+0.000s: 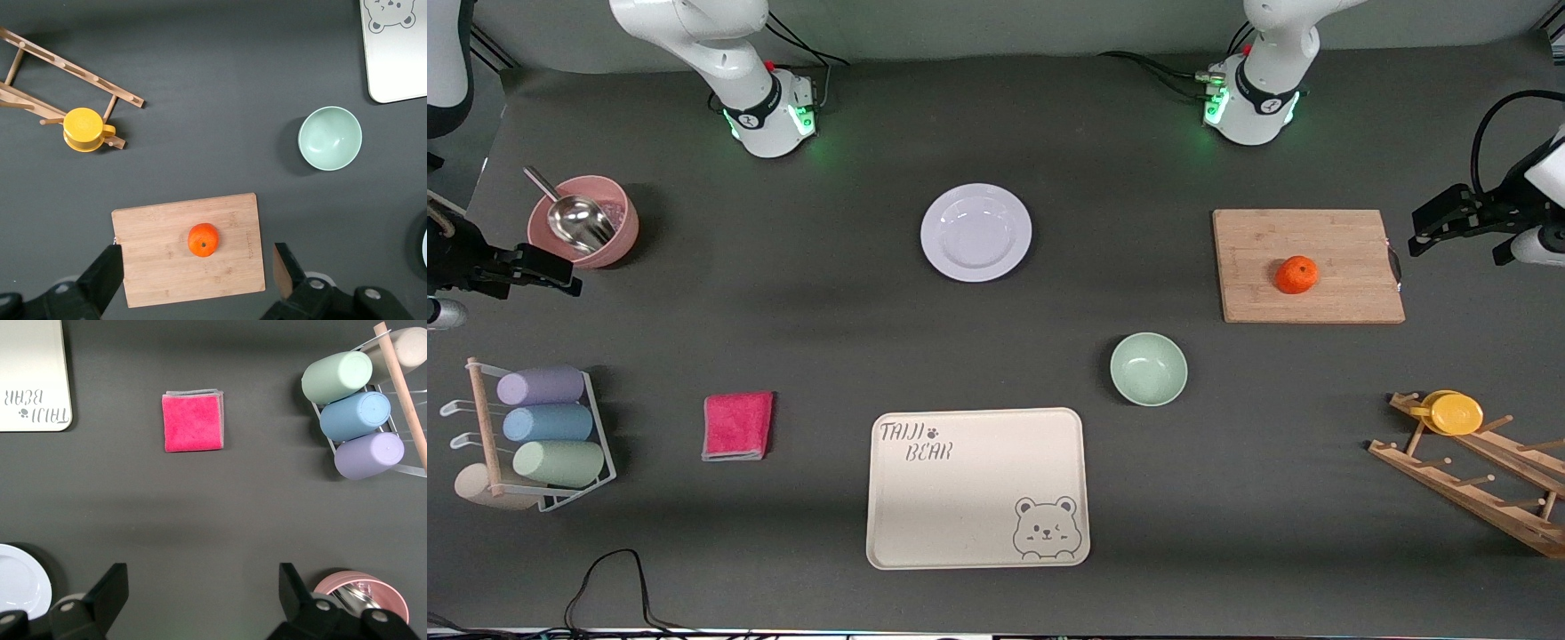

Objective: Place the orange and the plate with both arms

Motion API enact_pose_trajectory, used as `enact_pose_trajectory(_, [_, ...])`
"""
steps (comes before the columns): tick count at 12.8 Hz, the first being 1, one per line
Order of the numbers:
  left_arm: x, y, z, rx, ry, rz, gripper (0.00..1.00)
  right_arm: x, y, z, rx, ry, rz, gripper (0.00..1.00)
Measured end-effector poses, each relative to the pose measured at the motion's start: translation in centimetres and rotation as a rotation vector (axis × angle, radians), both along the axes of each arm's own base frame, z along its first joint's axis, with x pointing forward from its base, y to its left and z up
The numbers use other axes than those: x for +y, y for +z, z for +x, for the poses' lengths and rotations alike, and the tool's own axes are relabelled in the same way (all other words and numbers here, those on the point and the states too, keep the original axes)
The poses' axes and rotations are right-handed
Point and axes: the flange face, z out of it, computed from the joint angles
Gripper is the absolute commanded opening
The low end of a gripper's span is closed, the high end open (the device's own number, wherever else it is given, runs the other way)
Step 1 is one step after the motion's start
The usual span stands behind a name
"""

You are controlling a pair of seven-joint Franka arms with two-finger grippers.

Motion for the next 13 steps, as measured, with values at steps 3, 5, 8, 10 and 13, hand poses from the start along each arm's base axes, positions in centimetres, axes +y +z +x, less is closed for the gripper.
enact_pose_trajectory(3, [0.0,0.0,0.0,0.000,0.000,0.000,1.00,0.0,0.0,0.0,-0.001,-0.001,0.000,1.00])
enact_pose_trajectory(5, [0.0,0.0,0.0,0.000,0.000,0.000,1.00,0.0,0.0,0.0,-0.002,-0.002,0.000,1.00])
enact_pose_trajectory(8, [0.2,-1.0,0.2,0.028,0.000,-0.003,1.00,0.0,0.1,0.1,-0.007,-0.001,-0.001,1.00])
enact_pose_trajectory(10, [0.7,-3.9,0.6,0.085,0.005,-0.010,1.00,0.6,0.2,0.2,-0.017,0.008,-0.001,1.00])
enact_pose_trajectory(13, [1.8,-10.5,0.7,0.140,0.026,-0.018,1.00,2.5,0.0,0.0,-0.011,0.037,0.000,1.00])
